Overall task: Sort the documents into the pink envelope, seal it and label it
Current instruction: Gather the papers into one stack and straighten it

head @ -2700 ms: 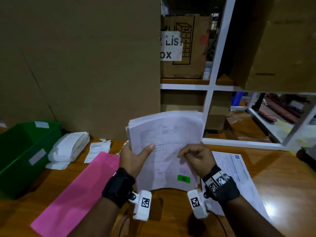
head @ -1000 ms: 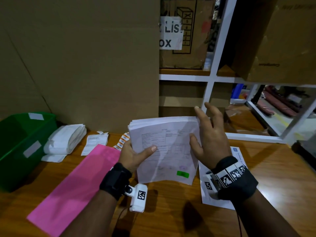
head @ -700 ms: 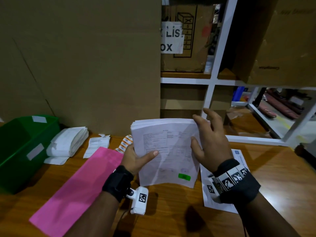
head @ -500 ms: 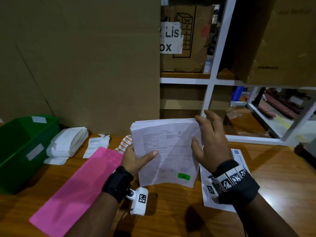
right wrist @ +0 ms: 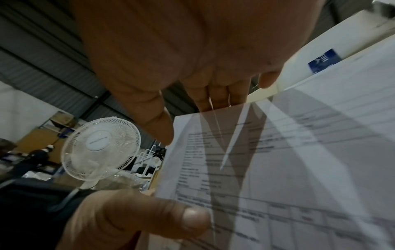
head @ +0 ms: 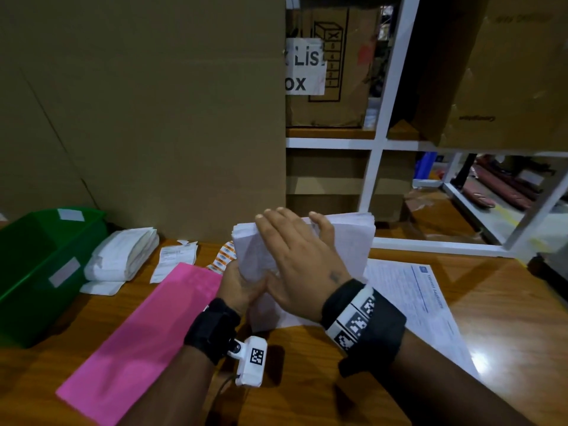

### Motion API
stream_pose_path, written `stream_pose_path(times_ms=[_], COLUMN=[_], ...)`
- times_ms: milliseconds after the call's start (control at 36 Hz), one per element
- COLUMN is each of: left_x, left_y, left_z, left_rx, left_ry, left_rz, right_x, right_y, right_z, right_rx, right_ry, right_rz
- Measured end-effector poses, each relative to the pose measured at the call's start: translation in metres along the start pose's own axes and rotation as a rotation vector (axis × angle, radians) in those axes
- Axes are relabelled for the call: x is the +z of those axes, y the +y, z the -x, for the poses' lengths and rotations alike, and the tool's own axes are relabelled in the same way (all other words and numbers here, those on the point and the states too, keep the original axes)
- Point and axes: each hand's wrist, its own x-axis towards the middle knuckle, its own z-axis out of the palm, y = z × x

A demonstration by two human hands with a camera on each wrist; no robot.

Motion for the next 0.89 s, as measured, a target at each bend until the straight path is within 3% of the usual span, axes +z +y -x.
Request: stream_pose_path(times_ms=[194, 333, 472, 555, 639, 722, 805, 889], left_x=[0.005, 0.001, 0.006, 0.002, 0.002, 0.001, 0.001, 0.004], left_y=[-0.001, -0.007, -0.002, 0.003, 0.002, 0.001, 0.0, 0.002], left_z=[-0.007, -0.011, -0.006, 0.003, 0.005, 0.002, 0.002, 0.002], left_rx=[0.043, 0.03, -0.095, -0.058, -0.09, -0.102, -0.093, -0.1], left_ry=[-0.002, 0.026, 0.026, 0.011, -0.035, -0.079, -0.098, -0.108], left_rz=[-0.408, -0.47, -0.302, -0.043, 0.025, 0.04, 0.068, 0.128], right_x=[-0.006, -0.005, -0.005, -0.006, -0.005, -0.008, -0.004, 0.006], right_y=[-0.012, -0.016, -0.009, 0.006, 0.027, 0.056, 0.093, 0.116], right_z=[-0.009, -0.009, -0.002, 0.008, 0.021, 0.033, 0.049, 0.064], right_rx=[-0.055, -0.043, -0.054, 0.06, 0.205, 0.37, 0.515, 0.678], right_ry=[0.004, 0.003, 0.012, 0.054, 0.016, 0.075, 0.194, 0.169], right_rz=[-0.015, -0.021, -0.067, -0.043, 0.045, 0.068, -0.155, -0.758])
